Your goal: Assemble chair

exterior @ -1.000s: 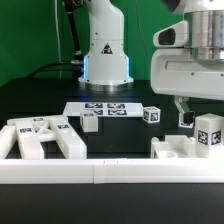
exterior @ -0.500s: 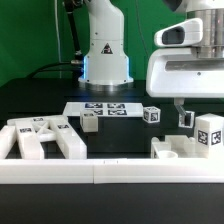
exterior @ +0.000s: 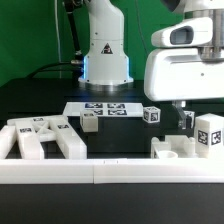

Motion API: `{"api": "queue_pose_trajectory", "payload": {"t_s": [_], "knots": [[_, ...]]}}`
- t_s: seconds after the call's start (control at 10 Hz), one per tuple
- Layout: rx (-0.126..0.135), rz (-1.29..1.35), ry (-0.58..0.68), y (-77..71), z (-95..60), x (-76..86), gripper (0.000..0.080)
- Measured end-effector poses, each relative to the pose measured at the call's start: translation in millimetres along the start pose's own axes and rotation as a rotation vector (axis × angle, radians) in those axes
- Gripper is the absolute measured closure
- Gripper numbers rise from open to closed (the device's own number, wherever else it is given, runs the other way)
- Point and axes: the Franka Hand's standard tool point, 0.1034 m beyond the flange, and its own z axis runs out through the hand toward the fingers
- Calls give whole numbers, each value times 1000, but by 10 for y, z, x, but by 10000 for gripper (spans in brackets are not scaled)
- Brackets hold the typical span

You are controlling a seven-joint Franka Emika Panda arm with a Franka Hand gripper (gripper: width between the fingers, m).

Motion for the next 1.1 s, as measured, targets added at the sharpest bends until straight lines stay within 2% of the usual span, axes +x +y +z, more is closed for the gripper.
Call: {"api": "queue_pose_trajectory", "payload": {"t_s": [0.2, 0.4, 0.6, 1.1], "knots": [[-2, -26, -1, 10, 3, -2, 162], [-2, 15, -1, 10, 6, -4, 513], [-1, 62, -2, 9, 11, -6, 509], [0, 613, -4, -11, 15, 7, 509]]}}
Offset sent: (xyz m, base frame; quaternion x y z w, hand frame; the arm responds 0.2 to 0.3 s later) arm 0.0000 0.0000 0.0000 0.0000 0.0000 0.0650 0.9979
